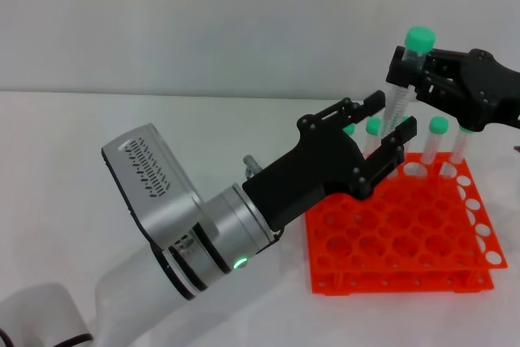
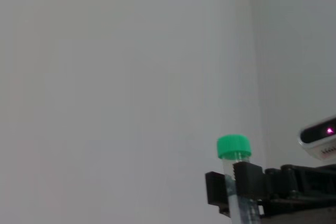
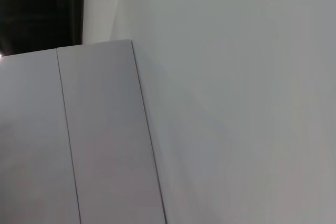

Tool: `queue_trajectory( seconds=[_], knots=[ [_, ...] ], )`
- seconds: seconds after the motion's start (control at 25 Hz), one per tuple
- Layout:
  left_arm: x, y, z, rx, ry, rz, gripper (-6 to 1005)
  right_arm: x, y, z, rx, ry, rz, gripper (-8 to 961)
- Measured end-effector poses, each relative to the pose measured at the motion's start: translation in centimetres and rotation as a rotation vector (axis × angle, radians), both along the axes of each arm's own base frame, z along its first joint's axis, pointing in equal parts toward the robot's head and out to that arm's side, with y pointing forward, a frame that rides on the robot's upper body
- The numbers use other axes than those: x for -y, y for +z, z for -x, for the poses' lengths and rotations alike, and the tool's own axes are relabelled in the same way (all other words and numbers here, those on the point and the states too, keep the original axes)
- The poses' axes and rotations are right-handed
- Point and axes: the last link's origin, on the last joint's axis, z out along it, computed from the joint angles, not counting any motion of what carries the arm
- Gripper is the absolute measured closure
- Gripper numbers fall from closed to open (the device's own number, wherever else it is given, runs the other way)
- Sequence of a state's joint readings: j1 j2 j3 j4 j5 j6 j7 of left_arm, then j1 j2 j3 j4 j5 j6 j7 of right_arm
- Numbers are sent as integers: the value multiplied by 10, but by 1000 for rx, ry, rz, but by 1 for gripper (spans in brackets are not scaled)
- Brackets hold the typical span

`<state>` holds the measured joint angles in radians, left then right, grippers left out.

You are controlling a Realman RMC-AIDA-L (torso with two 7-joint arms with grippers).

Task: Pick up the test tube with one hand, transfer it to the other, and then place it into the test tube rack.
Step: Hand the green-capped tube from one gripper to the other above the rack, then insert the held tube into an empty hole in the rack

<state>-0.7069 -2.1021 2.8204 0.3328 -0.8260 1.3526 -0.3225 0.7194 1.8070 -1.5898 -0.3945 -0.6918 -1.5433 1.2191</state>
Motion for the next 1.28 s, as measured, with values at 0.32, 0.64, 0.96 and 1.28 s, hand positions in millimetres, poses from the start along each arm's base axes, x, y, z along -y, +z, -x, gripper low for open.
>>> queue_trajectory(
  seconds=[0.32, 0.64, 0.96, 1.28],
  knots=[
    [6, 4, 13, 2, 39, -71, 368, -2, 3, -4, -16, -25, -40, 752],
    [39, 30, 67, 4, 219, -361, 239, -8, -2, -14, 14, -75, -124, 751],
    [52, 67, 138, -32, 513, -538, 236, -9, -42, -18, 62, -128, -267, 751],
    [67, 88, 177, -17, 715, -637, 239, -2, -71, -26, 128, -162, -350, 750]
  ],
)
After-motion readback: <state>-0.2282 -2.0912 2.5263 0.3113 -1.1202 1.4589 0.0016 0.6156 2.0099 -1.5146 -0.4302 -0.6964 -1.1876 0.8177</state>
